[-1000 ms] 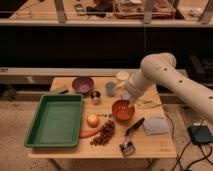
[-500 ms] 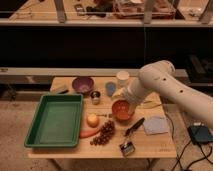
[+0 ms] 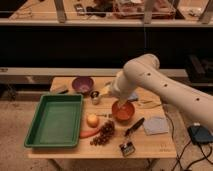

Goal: Place apple in paper cup

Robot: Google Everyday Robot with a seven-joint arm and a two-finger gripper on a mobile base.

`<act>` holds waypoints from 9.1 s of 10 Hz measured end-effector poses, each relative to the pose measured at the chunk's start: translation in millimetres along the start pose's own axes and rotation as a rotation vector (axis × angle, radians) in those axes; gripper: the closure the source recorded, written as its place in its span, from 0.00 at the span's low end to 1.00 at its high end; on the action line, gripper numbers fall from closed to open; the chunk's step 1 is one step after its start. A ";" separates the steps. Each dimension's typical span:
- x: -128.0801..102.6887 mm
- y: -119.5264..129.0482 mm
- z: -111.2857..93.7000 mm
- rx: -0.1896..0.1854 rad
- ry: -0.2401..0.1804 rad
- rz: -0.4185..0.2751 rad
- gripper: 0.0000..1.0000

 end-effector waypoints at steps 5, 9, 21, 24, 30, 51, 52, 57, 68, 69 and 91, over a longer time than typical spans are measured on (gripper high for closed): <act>-19.5 -10.2 89.8 -0.197 -0.039 -0.234 0.35; -9.5 2.9 148.5 -0.289 -0.093 -0.250 0.35; -15.9 2.7 210.7 -0.291 -0.145 -0.239 0.35; -10.6 9.6 218.5 -0.288 -0.152 -0.209 0.35; -13.1 7.7 232.6 -0.296 -0.178 -0.215 0.39; 48.6 -5.0 123.2 -0.238 -0.075 -0.057 1.00; 57.1 1.0 123.4 -0.247 -0.043 -0.054 1.00; 164.5 54.0 112.3 -0.256 0.198 -0.060 1.00; 278.9 115.0 59.3 -0.218 0.428 -0.066 1.00; 281.1 114.8 58.5 -0.215 0.433 -0.068 1.00; 296.8 114.1 77.2 -0.207 0.399 -0.123 1.00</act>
